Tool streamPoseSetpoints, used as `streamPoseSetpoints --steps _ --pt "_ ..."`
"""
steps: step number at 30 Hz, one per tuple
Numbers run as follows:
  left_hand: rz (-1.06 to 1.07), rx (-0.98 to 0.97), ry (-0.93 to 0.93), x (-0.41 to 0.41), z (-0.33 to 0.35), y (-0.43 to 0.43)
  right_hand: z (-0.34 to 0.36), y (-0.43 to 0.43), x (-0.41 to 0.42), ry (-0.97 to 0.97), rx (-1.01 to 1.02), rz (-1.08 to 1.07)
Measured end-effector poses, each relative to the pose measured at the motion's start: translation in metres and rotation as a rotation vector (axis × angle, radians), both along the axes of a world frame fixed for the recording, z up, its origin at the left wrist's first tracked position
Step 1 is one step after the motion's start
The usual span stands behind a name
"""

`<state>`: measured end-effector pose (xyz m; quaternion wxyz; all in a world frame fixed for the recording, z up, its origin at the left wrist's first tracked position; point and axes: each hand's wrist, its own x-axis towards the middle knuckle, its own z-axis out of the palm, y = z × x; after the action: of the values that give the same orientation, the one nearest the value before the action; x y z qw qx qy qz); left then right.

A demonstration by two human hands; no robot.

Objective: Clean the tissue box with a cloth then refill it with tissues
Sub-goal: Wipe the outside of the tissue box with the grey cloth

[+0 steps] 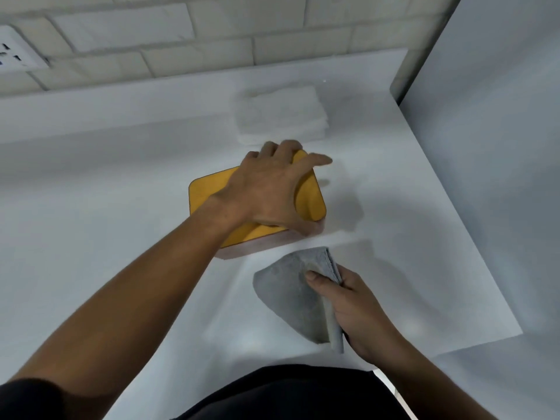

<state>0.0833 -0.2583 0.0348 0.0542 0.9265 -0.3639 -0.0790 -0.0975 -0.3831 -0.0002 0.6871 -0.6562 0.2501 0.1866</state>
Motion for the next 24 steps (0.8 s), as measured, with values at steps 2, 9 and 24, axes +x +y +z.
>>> streamPoseSetpoints --steps 2,9,24 --pt "0.036 -0.146 0.009 -0.002 0.015 0.017 0.002 0.004 0.002 0.000 0.030 -0.035" --pt "0.102 -0.701 0.046 -0.011 0.014 0.096 0.026 0.028 0.005 -0.045 0.144 -0.167" --pt "0.020 -0.947 0.336 -0.036 -0.020 0.160 0.092 0.047 0.010 -0.258 0.246 -0.475"
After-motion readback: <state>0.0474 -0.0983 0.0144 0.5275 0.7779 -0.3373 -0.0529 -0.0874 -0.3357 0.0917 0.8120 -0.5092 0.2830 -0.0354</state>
